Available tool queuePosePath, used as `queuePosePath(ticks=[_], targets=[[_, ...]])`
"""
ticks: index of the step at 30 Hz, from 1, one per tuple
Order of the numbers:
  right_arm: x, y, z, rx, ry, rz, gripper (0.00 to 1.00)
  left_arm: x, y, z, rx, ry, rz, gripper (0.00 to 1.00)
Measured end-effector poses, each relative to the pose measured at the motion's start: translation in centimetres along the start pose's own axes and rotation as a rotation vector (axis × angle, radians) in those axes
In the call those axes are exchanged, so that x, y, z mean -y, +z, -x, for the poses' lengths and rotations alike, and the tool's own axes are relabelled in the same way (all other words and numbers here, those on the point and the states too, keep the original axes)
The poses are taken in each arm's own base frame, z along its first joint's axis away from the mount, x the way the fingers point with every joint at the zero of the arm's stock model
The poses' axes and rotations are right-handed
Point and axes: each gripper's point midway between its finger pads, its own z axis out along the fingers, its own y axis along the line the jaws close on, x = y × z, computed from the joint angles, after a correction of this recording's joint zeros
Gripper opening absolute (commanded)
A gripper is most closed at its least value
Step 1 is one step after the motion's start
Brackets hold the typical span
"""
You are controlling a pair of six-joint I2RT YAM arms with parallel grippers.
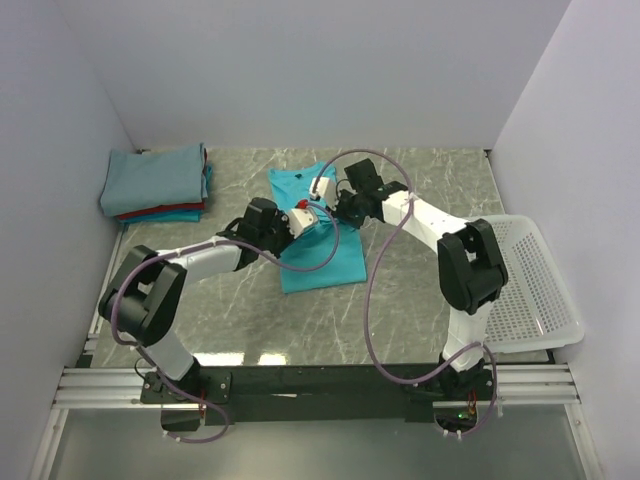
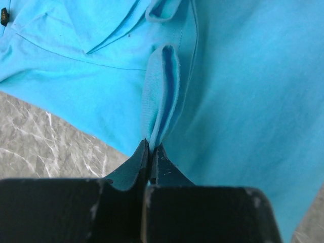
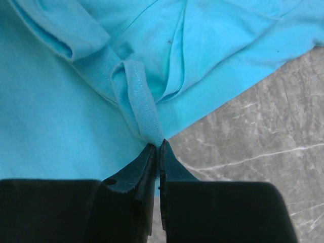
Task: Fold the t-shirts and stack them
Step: Fold the tshirt
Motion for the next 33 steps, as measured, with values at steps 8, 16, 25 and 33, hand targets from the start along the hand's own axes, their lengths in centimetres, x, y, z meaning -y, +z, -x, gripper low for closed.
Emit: queuePosePath(ticks=[8, 16, 25, 33], targets=[[1.7, 1.9, 0.8, 0.002, 0.027, -0.02, 0.43, -2.2, 0.7, 0.7, 0.01, -0.005, 0.033, 0.39], [7.3, 1.9, 1.5, 0.002, 0.216, -0.282, 0.61, -7.4, -0.7, 2.9, 0.052, -0.137, 0.256, 0.99], [2.7, -4.1, -0.8, 0.088, 0.052, -0.018, 0.62, -4.6, -8.9, 9.3, 0.306, 0.109, 0.168, 0.58], [-8.8, -6.2, -2.8, 0.147, -0.14, 0.271, 0.6, 3.3, -2.0, 0.4, 0.04, 0.12, -0.154, 0.06]])
